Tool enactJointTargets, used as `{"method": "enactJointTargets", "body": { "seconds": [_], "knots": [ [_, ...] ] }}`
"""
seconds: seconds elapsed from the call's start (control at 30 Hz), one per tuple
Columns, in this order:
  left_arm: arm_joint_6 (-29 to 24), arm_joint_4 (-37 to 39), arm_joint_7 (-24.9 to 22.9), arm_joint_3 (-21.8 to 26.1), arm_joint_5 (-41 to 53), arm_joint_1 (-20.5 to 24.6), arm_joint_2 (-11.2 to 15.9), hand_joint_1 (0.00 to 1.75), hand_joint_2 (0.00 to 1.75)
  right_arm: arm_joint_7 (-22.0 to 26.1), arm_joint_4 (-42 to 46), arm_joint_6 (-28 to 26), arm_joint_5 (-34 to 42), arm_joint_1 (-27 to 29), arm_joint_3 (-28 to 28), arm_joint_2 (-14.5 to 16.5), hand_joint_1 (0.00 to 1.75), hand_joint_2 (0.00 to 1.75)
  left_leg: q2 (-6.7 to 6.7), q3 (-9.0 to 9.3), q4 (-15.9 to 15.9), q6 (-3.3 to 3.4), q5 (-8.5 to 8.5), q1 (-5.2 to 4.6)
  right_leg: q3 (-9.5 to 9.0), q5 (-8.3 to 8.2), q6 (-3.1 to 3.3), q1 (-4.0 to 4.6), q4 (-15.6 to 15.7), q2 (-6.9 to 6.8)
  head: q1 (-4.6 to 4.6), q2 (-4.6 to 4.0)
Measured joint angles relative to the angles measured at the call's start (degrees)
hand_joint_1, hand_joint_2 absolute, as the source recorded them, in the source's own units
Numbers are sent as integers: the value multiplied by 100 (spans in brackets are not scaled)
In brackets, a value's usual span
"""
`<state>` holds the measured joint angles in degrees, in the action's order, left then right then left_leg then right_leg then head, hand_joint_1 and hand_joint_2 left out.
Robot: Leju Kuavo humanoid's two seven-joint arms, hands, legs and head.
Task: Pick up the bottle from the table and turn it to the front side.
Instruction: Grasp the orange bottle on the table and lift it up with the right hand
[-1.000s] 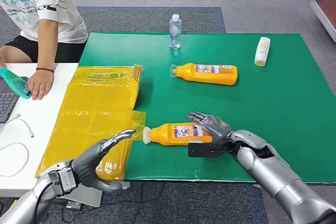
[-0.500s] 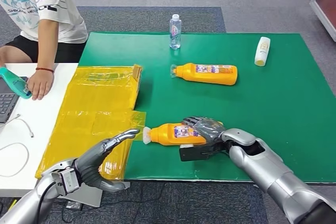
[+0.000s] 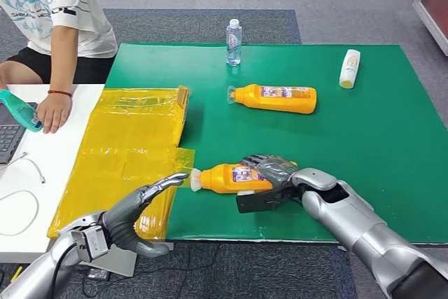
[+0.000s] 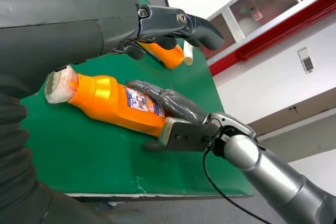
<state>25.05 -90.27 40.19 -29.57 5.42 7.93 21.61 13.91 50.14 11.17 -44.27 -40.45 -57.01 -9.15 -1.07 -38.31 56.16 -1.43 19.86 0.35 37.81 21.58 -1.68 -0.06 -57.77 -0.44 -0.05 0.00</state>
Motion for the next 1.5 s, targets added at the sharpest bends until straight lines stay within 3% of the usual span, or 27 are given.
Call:
{"method": "enactJointTargets", "body": {
  "seconds": [0.9, 0.93, 0.97, 1.03, 1.07, 1.1, 1.5],
  "knots": [
    [-103, 0, 0, -20, 23, 54, 68, 0, 175, -223, -387, 192, -89, -361, -382, 55, 0, 175, 0, 0, 0, -2, -2, 0, 0, -1, 1, 0, 0, 0, 1, 0],
    [-103, 0, 0, -20, 22, 59, 69, 0, 175, -220, -401, 193, -84, -370, -393, 59, 10, 175, 0, 0, 0, -2, -2, 0, 0, -1, 1, 0, 0, 0, 0, 0],
    [-103, 0, 0, -20, 20, 64, 69, 0, 175, -215, -414, 197, -71, -377, -404, 62, 46, 175, 0, 0, 0, -2, -2, 0, 0, -1, 1, 0, 0, 0, 1, 0],
    [-102, 0, 0, -20, 11, 73, 69, 0, 175, -202, -435, 209, -42, -392, -420, 69, 134, 175, 0, 0, 0, -2, -2, 0, 0, -1, 1, 0, 0, 0, 1, 0],
    [-101, 0, 0, -20, 6, 75, 69, 0, 175, -195, -444, 215, -25, -399, -426, 72, 167, 175, 0, 0, 0, -2, -2, 0, 0, -1, 1, 0, 0, 0, 1, 0],
    [-100, 0, 0, -20, 2, 78, 69, 0, 175, -189, -453, 217, -12, -404, -431, 74, 175, 175, 0, 0, 0, -2, -2, 0, 0, -1, 1, 0, 0, 0, 1, 0],
    [-81, 0, 0, -26, -8, 99, 69, 0, 175, -143, -480, 155, 156, -423, -434, 78, 175, 175, 0, 1, 0, -2, -4, 0, 0, -3, 0, 0, 0, 0, 0, 0]
  ]
}}
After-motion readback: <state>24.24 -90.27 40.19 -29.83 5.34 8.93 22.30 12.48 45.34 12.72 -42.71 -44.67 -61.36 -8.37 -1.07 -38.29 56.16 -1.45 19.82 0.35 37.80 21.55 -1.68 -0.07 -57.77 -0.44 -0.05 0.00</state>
